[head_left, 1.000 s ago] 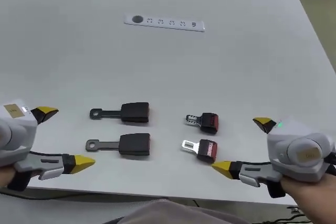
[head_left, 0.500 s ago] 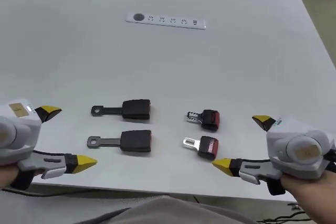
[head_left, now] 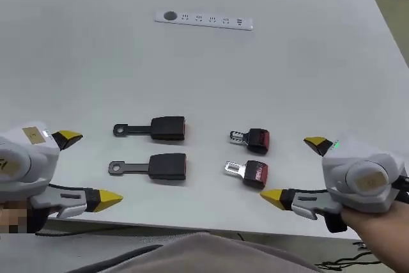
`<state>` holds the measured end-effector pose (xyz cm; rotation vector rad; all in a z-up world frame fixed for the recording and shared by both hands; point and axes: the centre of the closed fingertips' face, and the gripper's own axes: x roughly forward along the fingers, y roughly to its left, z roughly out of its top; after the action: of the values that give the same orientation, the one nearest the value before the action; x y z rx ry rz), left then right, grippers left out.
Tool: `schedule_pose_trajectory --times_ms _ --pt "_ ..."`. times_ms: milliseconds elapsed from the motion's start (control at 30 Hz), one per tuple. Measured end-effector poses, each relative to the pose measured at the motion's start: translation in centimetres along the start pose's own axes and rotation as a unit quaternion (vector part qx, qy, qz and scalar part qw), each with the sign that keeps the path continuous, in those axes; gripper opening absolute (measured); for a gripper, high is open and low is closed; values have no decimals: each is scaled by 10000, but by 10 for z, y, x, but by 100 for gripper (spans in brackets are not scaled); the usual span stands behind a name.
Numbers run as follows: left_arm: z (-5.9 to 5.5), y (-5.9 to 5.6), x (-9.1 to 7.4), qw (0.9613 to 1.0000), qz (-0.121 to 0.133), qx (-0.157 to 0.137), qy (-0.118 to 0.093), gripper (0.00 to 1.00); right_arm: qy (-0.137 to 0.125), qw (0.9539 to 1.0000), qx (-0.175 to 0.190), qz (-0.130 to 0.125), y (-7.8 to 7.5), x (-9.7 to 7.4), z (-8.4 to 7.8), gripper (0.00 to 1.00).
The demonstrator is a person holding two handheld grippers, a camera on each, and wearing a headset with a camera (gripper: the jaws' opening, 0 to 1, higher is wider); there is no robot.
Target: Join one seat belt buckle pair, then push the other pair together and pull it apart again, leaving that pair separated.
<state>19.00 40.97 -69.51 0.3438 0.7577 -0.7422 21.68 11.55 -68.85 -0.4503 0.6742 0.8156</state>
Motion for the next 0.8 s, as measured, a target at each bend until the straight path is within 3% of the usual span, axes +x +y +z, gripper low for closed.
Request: schedule_pose_trajectory --times_ms 200,367,500,800 --pt "0 -3 5 9997 -136 198 48 80 3 9999 -71 125 3 3 2 75" --pt "5 -13 15 9983 -329 474 125 71 15 9997 -154 195 6 5 4 71" --pt "12 -24 23 9963 -493 686 168 63 84 9986 -244 469 15 9 4 57" --pt "23 -26 41 9941 -619 847 257 59 205 9970 -398 629 15 24 -4 52"
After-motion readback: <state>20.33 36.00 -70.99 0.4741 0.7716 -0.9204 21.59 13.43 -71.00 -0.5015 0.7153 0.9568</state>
